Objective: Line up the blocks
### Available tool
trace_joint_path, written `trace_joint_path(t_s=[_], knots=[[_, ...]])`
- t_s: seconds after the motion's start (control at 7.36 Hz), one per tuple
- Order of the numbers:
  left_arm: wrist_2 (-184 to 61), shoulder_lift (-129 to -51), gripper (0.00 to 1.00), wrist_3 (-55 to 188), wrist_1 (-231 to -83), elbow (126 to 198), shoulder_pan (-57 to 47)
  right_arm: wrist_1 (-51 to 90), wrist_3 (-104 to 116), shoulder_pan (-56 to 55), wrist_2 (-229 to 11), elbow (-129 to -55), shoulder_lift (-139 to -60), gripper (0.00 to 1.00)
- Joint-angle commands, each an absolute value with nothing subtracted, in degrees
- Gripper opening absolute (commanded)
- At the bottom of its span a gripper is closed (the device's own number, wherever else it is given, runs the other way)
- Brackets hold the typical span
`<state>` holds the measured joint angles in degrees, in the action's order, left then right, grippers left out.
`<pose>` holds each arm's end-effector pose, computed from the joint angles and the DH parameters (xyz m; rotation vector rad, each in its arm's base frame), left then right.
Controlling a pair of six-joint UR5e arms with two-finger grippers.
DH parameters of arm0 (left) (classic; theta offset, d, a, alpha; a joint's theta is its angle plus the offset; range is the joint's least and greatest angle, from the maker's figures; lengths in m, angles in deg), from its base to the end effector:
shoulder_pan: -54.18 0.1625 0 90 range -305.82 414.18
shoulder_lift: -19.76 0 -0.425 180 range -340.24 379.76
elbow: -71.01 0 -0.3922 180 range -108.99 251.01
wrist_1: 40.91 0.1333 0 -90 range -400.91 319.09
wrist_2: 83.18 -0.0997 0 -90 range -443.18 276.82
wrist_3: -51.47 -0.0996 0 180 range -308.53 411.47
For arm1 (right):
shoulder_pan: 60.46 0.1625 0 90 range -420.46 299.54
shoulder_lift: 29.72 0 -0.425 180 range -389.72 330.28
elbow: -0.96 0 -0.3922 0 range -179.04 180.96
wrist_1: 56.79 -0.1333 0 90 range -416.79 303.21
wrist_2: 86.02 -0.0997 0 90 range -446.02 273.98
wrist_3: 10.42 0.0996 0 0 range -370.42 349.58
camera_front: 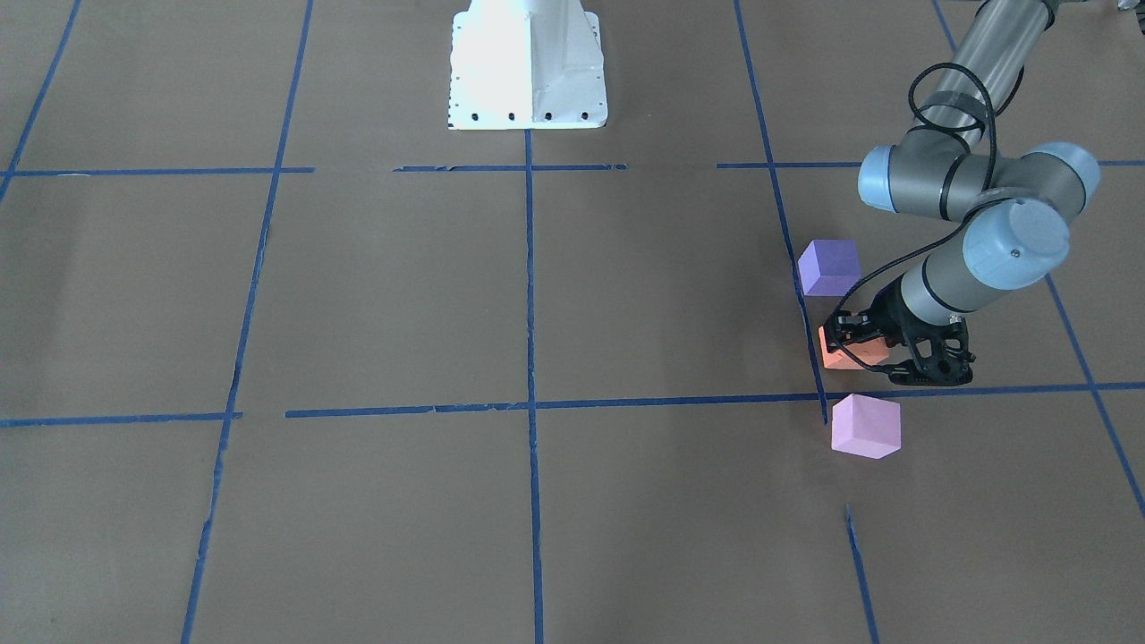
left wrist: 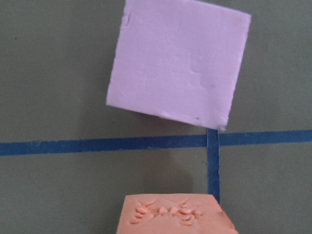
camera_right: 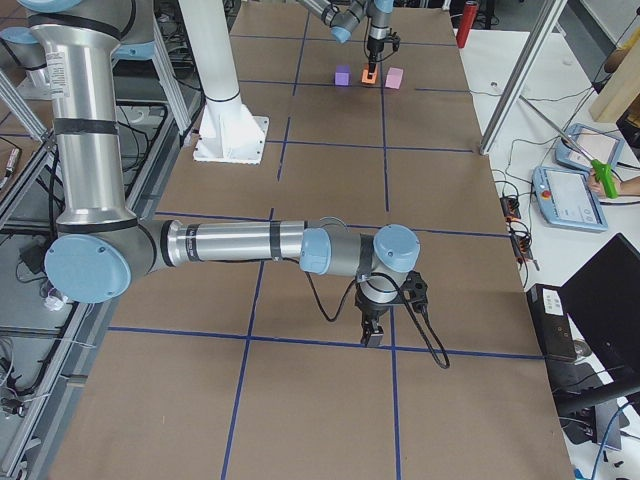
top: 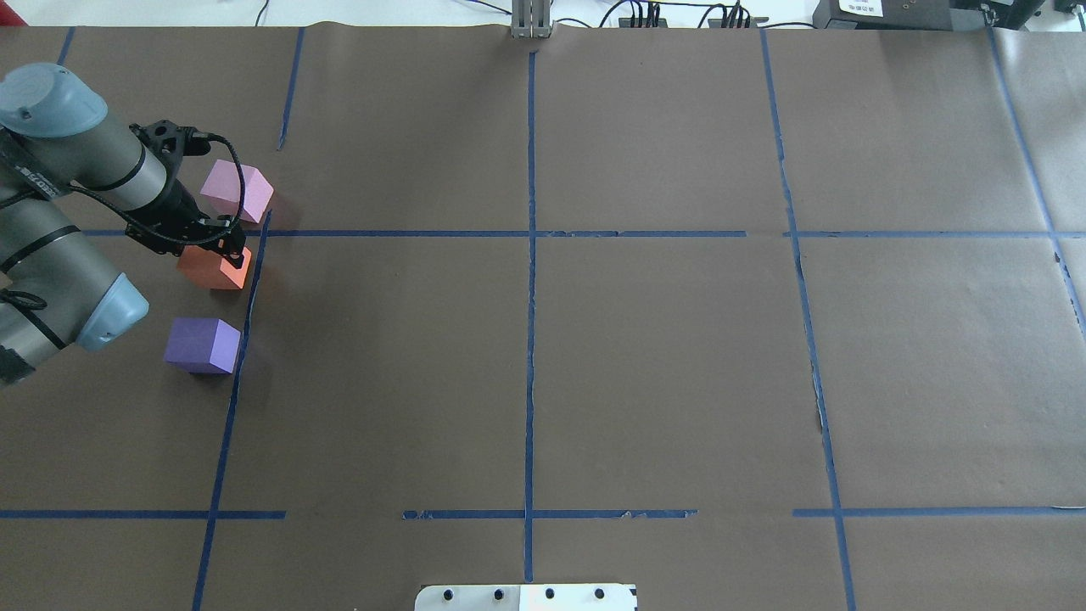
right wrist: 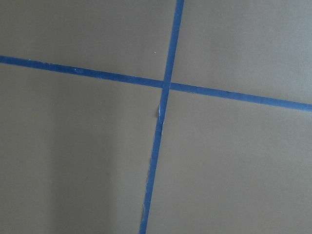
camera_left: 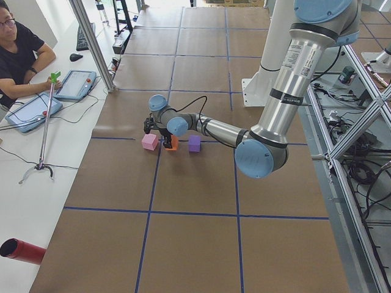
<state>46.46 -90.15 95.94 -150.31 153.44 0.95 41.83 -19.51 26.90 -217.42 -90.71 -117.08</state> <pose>0.3350 -0.5648 0.4911 -0.0352 0.8562 0.0655 0.0441 -0.5070 0.6396 -0.0312 -0.7260 -0.1685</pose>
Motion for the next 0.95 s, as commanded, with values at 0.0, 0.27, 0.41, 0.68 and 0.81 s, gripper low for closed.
trace_joint_path(t_s=[0.0,0.27,0.41,0.68,0.81], knots=[[46.46,-90.1,0.68,95.94,-151.03,152.84,1.09,41.83,-19.56,26.9,-217.42,-90.71,-117.08,1.0],[46.46,-90.28,1.0,97.43,-150.95,153.28,1.09,41.83,-19.47,26.9,-217.42,-90.71,-117.08,1.0],[46.54,-90.28,1.0,97.53,-150.95,153.63,1.09,41.83,-19.47,26.9,-217.42,-90.71,-117.08,1.0],[46.89,-89.32,1.0,97.27,-149.29,159.92,-1.44,41.83,-19.56,26.99,-217.42,-90.71,-117.08,1.0],[47.07,-88.01,1.0,96.39,-143.19,165.27,-4.59,41.83,-19.47,26.9,-217.42,-90.71,-117.08,1.0]])
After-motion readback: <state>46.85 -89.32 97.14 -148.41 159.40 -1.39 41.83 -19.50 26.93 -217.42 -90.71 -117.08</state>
